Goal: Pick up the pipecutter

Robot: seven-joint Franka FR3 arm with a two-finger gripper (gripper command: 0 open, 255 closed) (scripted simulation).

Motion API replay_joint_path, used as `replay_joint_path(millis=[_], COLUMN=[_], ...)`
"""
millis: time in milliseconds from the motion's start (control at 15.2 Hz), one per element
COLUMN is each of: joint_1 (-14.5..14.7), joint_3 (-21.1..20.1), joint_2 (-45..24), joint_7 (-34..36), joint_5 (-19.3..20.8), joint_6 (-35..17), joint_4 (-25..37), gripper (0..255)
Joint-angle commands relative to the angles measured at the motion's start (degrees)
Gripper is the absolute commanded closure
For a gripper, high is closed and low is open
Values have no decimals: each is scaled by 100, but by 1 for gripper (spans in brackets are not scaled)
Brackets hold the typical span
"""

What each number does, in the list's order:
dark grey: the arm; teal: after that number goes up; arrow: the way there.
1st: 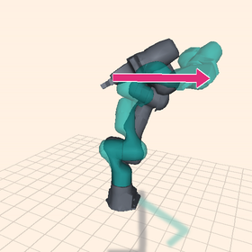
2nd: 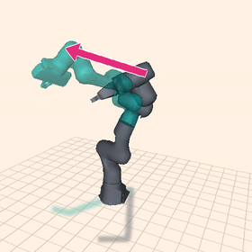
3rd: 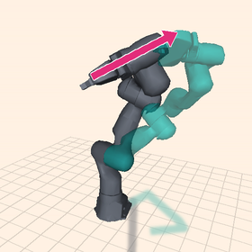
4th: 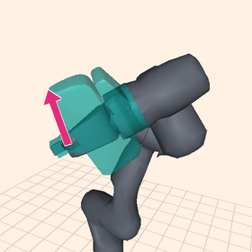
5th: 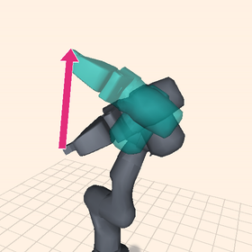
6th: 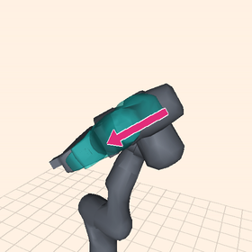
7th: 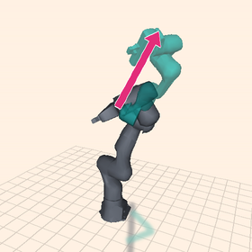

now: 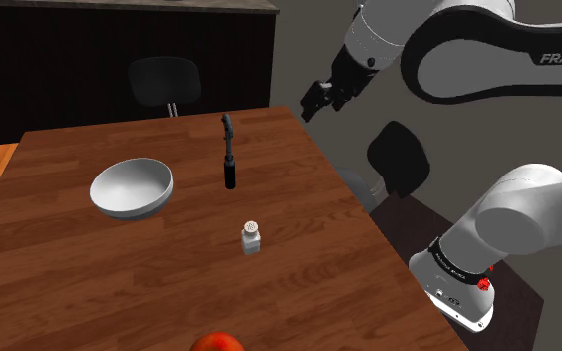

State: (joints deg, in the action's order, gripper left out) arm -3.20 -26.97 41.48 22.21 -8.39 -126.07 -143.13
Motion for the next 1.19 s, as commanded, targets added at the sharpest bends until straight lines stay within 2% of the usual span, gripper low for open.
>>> replay_joint_path(millis=[0,198,396,528,660,792,924,990,1122], joint_1=[-200,-703,-1461,-2139,-2968,-3937,-4951,-5298,-5410], joint_3=[-444,-1242,-2191,-2943,-3809,-4779,-5751,-6067,-6191], joint_2=[-207,-614,-1016,-1247,-1419,-1476,-1348,-1236,-1151], joint_7=[487,1290,2196,2843,3493,4083,4530,4632,4654], joint_5=[114,442,957,1382,1833,2218,2418,2408,2338], joint_6=[-438,-1033,-1503,-1729,-1879,-1964,-2007,-2021,-2152], joint_4=[49,246,567,851,1190,1578,2006,2168,2091], gripper=[0,0,0,0,0,0,0,0,0])
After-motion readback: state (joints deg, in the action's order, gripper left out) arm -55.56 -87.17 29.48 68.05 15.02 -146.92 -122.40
